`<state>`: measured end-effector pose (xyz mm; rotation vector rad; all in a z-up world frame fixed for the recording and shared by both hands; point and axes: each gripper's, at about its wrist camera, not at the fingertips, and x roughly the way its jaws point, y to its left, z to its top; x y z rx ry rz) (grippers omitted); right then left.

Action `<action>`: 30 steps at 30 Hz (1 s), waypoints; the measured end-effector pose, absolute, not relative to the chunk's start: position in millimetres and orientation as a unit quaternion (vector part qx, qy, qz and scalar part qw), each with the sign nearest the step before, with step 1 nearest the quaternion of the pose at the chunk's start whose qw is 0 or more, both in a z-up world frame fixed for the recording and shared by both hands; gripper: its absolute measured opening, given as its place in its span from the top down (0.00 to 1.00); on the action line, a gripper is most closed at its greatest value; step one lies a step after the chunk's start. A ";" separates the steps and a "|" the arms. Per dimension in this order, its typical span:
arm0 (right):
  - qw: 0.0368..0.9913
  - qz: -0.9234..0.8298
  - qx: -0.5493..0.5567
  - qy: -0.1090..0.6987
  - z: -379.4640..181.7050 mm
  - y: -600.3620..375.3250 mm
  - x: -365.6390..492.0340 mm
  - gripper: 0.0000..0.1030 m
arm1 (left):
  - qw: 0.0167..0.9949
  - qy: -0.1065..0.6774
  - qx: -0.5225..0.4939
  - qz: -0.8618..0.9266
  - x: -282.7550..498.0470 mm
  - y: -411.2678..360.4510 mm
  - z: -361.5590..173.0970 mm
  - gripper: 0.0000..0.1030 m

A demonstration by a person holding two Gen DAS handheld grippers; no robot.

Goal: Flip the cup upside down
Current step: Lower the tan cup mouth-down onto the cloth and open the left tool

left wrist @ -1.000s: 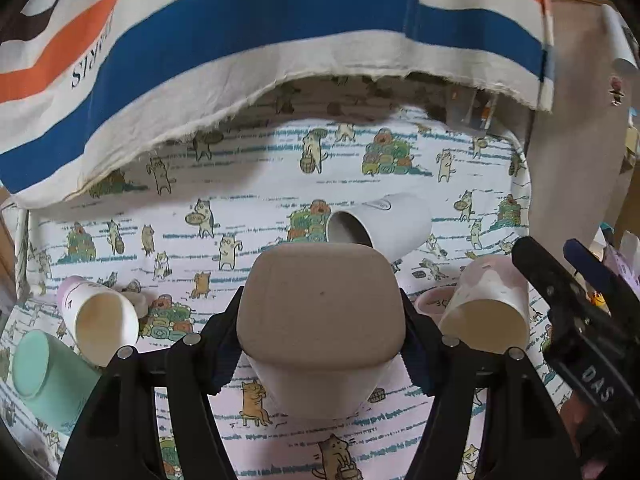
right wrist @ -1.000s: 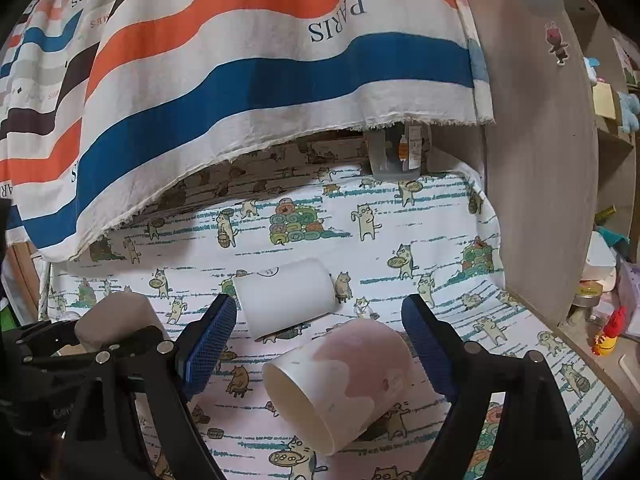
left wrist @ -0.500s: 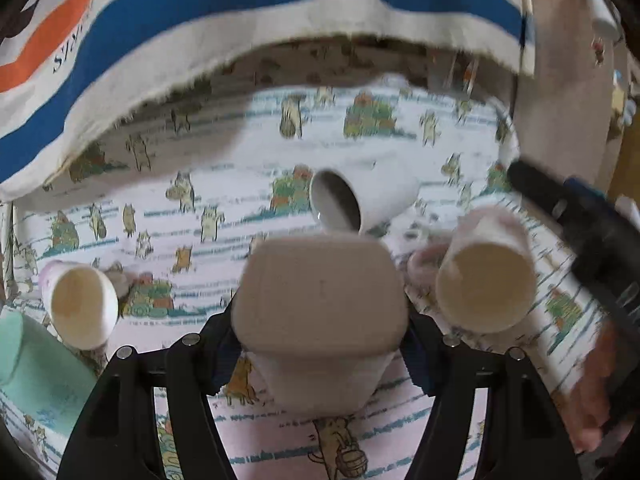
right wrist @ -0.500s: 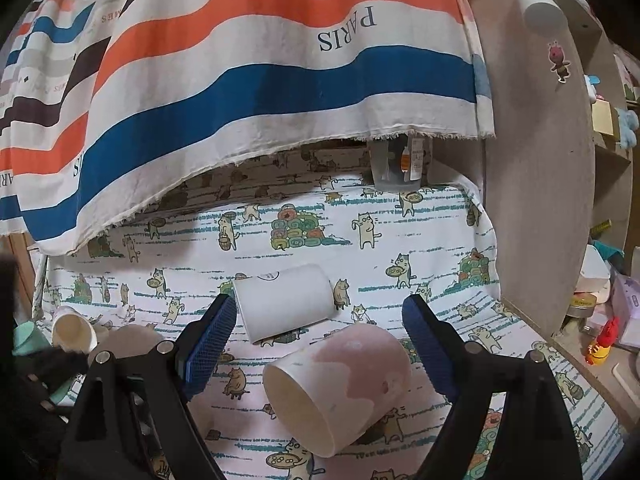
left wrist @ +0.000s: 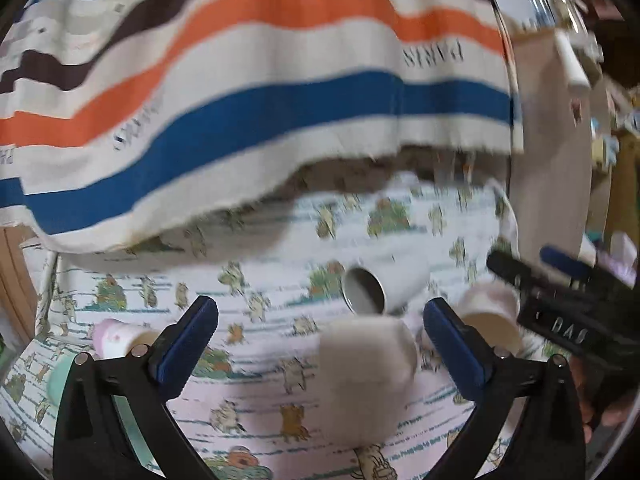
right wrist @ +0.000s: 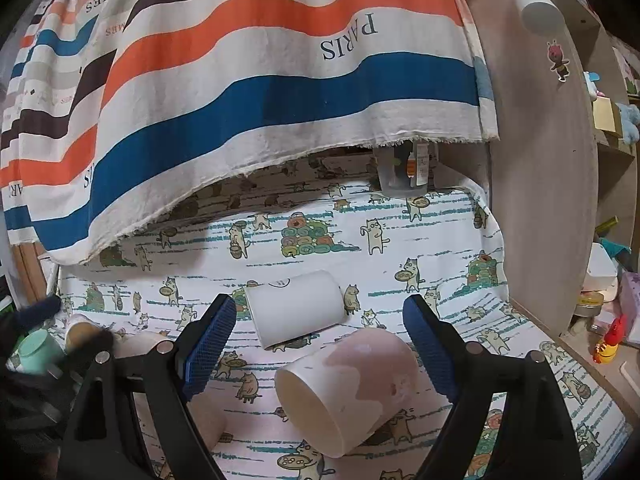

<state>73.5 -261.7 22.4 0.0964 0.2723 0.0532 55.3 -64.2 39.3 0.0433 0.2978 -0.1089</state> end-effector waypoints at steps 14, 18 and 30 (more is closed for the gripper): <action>0.990 0.079 0.035 0.115 17.2 -242.8 61.5 0.01 | 0.997 0.076 0.006 -0.025 25.1 -5.4 42.3 0.00; 0.991 0.078 -0.002 0.112 11.8 -228.2 58.2 0.01 | 0.998 0.056 -0.001 -0.010 24.2 3.0 29.2 0.00; 0.985 0.103 -0.020 0.138 -3.7 -213.4 64.6 0.01 | 0.998 0.061 -0.024 0.002 29.8 10.7 11.1 0.00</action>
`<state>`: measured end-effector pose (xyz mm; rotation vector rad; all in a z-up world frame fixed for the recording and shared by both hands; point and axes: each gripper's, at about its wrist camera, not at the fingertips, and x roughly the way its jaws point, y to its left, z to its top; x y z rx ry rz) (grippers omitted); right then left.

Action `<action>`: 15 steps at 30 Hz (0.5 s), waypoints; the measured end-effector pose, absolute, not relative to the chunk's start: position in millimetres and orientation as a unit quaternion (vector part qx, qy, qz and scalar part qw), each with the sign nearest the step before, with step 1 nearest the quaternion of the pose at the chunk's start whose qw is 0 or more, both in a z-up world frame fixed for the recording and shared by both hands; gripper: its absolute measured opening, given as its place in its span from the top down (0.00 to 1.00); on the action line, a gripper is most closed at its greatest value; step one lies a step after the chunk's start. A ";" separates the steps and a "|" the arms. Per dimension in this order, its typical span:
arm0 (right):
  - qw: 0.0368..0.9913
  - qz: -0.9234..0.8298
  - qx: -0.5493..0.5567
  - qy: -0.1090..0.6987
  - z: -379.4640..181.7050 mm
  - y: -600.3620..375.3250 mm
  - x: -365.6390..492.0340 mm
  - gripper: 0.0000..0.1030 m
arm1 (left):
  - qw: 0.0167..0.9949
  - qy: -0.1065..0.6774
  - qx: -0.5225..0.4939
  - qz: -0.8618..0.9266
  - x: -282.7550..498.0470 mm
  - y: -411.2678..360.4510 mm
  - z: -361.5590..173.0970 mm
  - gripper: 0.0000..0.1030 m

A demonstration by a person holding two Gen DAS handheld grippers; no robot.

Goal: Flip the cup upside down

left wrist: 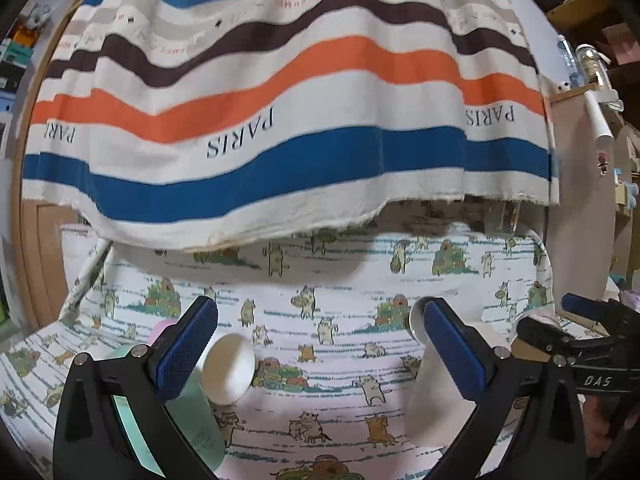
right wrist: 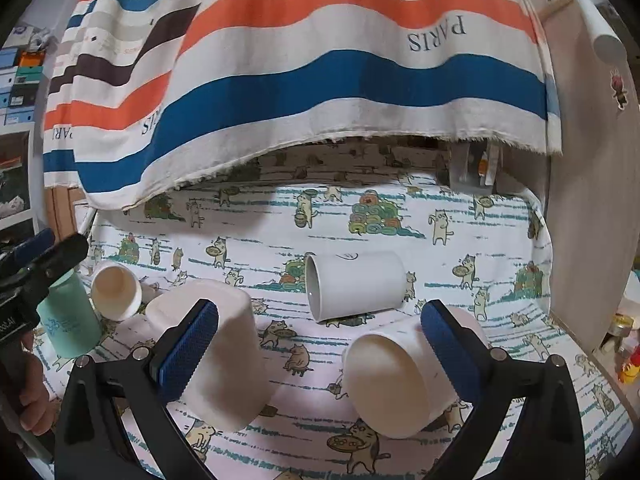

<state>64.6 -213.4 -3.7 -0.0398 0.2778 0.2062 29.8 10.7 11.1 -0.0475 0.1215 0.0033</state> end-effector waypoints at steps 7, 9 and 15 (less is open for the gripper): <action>0.986 0.099 -0.027 0.135 -4.4 -212.0 63.4 0.01 | 0.994 0.105 -0.029 -0.005 45.1 10.5 4.6 0.00; 0.986 0.098 -0.024 0.136 -4.4 -212.4 63.5 0.01 | 0.993 0.114 -0.024 -0.014 48.1 7.5 2.6 0.00; 0.985 0.099 -0.027 0.137 -4.7 -212.5 64.6 0.01 | 0.990 0.136 -0.024 -0.016 55.9 6.5 -0.7 0.00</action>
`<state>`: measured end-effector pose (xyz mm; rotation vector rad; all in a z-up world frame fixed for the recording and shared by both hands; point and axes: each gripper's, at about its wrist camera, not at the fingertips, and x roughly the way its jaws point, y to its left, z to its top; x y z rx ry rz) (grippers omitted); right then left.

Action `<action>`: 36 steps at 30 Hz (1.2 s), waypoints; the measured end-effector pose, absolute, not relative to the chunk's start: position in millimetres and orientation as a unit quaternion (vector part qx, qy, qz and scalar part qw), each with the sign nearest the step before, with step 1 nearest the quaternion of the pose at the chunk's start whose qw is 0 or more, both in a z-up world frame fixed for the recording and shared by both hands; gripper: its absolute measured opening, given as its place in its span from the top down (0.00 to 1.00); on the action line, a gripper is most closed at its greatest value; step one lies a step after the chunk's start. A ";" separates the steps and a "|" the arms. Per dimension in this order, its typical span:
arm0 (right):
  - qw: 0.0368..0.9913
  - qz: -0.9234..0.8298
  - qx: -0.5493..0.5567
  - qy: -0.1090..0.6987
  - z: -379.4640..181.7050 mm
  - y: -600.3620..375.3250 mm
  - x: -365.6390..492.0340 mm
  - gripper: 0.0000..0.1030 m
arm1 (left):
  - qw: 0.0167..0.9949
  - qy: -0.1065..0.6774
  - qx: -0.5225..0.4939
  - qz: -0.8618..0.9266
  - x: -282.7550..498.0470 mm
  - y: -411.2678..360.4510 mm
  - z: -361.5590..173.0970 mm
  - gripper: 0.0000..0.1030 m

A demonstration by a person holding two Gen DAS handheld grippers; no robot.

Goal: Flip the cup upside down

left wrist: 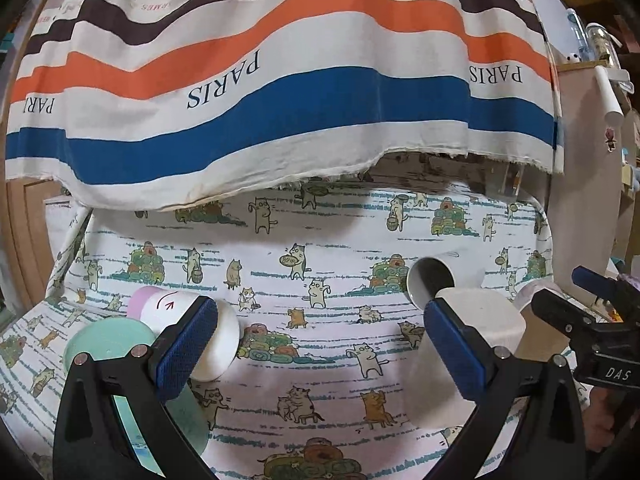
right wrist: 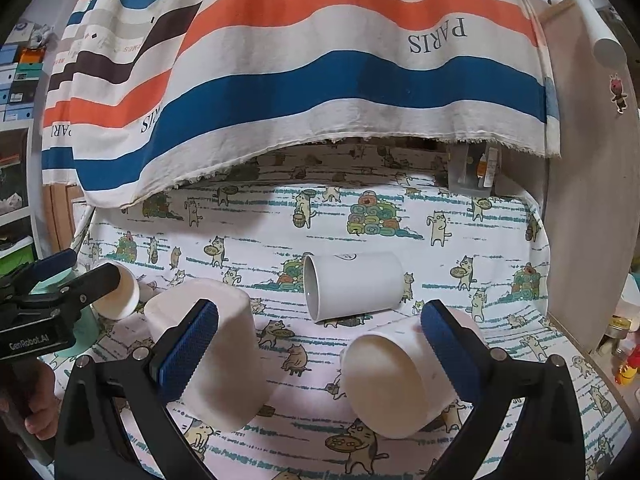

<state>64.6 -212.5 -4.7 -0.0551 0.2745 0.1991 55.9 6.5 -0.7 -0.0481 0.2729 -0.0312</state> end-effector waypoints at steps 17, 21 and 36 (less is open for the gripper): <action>0.985 0.099 -0.028 0.136 -5.0 -212.6 64.9 0.01 | 0.990 0.142 -0.012 -0.004 58.2 3.1 -2.7 0.00; 0.985 0.099 -0.029 0.137 -5.0 -212.6 65.0 0.01 | 0.990 0.144 -0.011 -0.001 58.4 3.5 -2.7 0.00; 0.985 0.099 -0.029 0.137 -5.0 -211.8 64.9 0.01 | 0.990 0.144 -0.007 -0.002 58.1 2.3 -2.6 0.00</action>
